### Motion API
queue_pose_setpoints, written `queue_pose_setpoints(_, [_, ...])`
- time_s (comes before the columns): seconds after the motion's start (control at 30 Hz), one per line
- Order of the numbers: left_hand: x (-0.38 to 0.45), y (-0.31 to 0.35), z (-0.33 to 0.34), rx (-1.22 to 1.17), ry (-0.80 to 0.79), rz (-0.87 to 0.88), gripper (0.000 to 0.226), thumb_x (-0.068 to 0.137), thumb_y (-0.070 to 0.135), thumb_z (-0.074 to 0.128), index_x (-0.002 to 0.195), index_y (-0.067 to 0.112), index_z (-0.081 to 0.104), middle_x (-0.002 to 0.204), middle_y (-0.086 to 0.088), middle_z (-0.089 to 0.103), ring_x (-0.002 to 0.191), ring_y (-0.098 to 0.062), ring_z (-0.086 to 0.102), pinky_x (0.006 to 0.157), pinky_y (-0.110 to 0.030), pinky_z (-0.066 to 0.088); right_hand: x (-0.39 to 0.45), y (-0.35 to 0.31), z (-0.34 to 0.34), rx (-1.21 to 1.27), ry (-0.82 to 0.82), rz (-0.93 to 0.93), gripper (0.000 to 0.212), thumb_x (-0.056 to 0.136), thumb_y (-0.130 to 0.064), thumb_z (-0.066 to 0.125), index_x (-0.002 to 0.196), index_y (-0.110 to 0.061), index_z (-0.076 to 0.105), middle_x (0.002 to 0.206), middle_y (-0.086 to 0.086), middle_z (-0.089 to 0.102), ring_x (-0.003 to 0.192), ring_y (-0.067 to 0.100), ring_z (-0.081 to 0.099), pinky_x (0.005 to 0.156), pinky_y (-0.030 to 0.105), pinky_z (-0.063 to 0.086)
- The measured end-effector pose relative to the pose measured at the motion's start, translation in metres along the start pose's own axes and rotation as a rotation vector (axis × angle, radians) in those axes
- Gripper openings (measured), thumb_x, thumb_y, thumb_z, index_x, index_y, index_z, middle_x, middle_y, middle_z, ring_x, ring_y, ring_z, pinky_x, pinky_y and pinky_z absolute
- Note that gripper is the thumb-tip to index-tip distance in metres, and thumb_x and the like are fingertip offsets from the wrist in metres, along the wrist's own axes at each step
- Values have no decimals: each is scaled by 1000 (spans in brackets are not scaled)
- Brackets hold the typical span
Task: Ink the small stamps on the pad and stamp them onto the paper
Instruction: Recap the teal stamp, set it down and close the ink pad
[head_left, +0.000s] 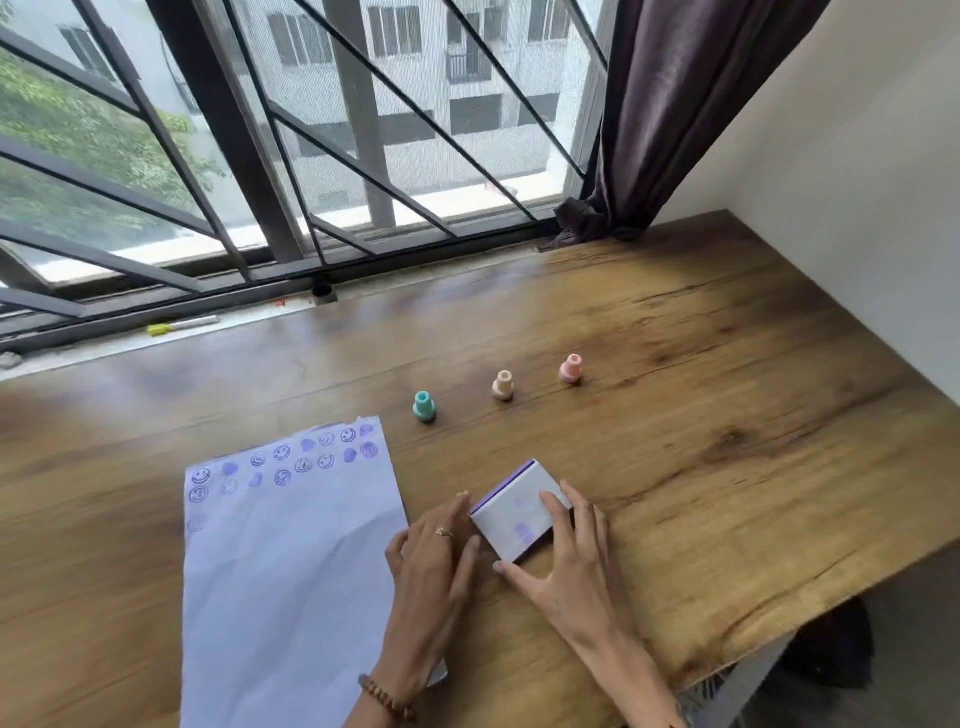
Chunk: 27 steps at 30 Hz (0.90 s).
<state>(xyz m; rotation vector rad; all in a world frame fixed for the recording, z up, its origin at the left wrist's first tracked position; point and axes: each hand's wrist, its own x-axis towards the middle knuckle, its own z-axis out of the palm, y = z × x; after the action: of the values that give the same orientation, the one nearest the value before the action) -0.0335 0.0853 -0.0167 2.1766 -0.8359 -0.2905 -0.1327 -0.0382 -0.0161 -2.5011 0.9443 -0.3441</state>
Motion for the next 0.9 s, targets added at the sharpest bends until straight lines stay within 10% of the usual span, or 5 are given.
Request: queue_pose_setpoints(0.9, [4, -2, -2, -42, -52, -12, 59, 76, 38, 25, 133, 31, 40, 122, 38, 33, 122, 14, 24, 96, -5, -1, -6, 9, -4, 58, -1, -27, 72, 59, -50, 76, 119, -27, 43, 133, 13, 44, 116, 28, 43, 92, 38, 45])
